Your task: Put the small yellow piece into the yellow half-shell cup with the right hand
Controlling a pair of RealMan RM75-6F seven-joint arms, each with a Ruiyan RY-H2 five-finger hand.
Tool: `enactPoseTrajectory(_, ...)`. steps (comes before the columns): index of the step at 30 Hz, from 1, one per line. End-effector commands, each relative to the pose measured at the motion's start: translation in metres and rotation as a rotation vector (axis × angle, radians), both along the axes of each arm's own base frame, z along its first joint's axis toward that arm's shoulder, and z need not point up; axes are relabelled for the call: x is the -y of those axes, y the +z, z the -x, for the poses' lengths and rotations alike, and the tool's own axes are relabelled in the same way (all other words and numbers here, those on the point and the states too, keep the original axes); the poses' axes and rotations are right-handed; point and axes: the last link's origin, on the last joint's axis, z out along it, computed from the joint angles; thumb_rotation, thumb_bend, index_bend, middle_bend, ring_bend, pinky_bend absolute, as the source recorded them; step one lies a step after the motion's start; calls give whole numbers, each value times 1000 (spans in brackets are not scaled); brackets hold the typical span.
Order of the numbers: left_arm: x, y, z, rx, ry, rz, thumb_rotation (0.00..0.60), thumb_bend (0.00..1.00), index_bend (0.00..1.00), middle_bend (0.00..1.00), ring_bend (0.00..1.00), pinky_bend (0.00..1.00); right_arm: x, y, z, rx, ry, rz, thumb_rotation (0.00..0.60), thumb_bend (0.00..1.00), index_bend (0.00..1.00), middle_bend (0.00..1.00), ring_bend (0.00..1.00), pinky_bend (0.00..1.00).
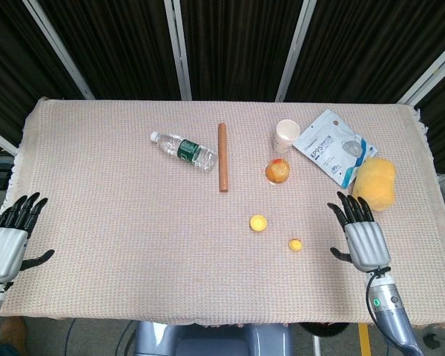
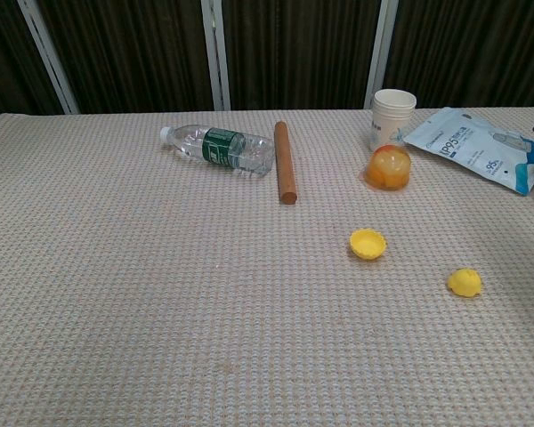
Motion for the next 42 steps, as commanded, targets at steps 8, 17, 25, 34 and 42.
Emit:
enactPoseTrajectory(8, 1, 0, 1, -4, 4, 4, 600, 0, 0, 0, 0, 170, -2, -1, -1, 4, -14, -20, 600, 292, 233, 0, 0, 0)
enactPoseTrajectory(17, 0, -1, 1, -4, 6, 16, 600, 0, 0, 0, 0, 170, -2, -3, -3, -27, 30, -3, 600, 0, 213, 0, 0, 0)
enactPoseTrajectory(25, -1, -1, 1, -5, 8, 23, 600, 0, 0, 0, 0, 170, -1, -3, -1, -17, 16, -4, 600, 0, 203, 0, 0, 0)
enactPoseTrajectory(34, -1, -1, 1, -7, 8, 22, 600, 0, 0, 0, 0, 170, -1, -4, -3, -4, 17, -6, 600, 0, 196, 0, 0, 0)
enactPoseTrajectory(42, -1, -1, -1, -6, 1, 20, 600, 0, 0, 0, 0, 171, -2, -23, -6, 31, 4, -72, 600, 17, 218, 0, 0, 0)
